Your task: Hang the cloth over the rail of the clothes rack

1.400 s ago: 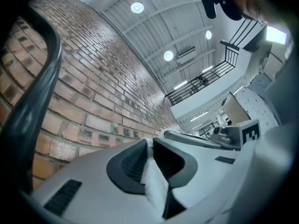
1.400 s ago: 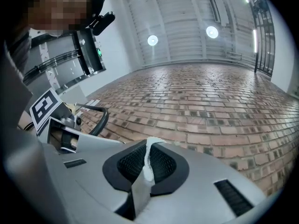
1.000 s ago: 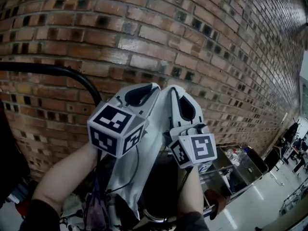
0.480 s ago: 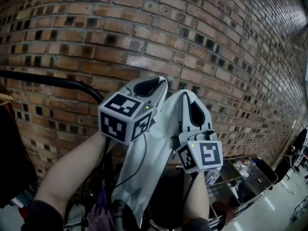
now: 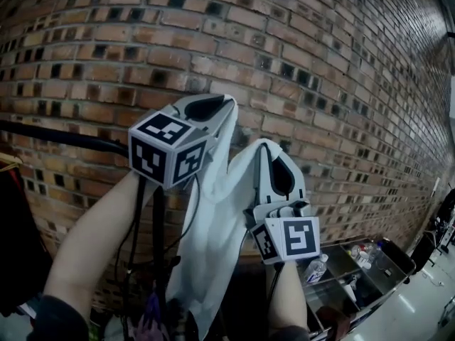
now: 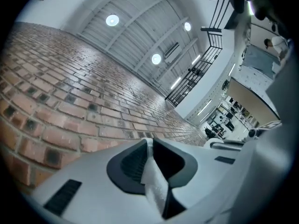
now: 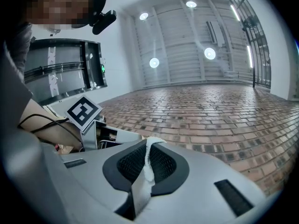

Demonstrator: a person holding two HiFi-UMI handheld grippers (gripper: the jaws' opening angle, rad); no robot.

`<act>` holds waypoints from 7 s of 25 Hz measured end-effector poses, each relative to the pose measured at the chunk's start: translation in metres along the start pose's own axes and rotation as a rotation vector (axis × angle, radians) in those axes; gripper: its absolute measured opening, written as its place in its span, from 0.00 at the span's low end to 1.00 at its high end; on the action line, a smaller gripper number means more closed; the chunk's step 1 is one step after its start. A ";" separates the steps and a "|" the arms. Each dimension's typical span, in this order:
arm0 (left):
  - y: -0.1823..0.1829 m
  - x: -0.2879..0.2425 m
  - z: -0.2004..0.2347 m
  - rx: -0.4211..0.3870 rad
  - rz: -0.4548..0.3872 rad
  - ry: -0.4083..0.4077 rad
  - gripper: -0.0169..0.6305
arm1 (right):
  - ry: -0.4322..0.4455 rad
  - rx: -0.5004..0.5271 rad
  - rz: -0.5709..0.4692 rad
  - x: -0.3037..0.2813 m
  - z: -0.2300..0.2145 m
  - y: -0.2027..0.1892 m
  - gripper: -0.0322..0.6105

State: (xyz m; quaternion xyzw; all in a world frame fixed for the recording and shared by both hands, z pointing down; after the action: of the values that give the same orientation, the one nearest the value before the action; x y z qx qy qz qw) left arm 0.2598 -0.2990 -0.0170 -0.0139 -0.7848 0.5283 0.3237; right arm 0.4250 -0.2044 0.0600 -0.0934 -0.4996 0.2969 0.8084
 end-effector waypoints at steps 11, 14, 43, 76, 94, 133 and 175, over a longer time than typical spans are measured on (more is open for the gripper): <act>0.050 0.033 0.045 -0.291 -0.090 0.057 0.15 | 0.014 0.005 -0.061 -0.043 0.023 0.005 0.10; 0.069 0.055 0.071 -0.308 -0.127 0.085 0.15 | 0.019 -0.012 -0.049 -0.060 0.042 0.007 0.10; 0.183 0.370 0.197 -0.558 -0.124 0.317 0.15 | 0.123 0.158 -0.105 -0.158 0.260 0.105 0.10; 0.018 0.556 0.209 -0.410 0.045 0.594 0.14 | 0.055 -0.132 0.041 -0.013 0.332 0.020 0.10; -0.062 0.584 0.213 -0.224 0.181 0.440 0.13 | 0.010 -0.142 0.245 0.042 0.354 0.004 0.10; -0.195 0.660 0.167 -0.002 0.413 0.549 0.13 | 0.136 -0.315 0.501 0.174 0.419 -0.058 0.10; -0.155 0.613 0.096 0.057 0.188 0.406 0.05 | 0.123 -0.261 0.251 0.130 0.493 0.036 0.08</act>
State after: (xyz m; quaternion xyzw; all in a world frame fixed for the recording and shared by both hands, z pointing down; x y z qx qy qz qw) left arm -0.2249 -0.2231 0.3933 -0.1838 -0.6837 0.5645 0.4244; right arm 0.0275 -0.1727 0.3803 -0.2769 -0.4679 0.3219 0.7751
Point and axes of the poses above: the fingertips, and each gripper's own axes: x backward along the fingers, z to its left, y out of its top, the point moved 10 cm from there along x, backward along the fingers, and after that the axes turned 12 degrees about x, right-handed, at the moved point
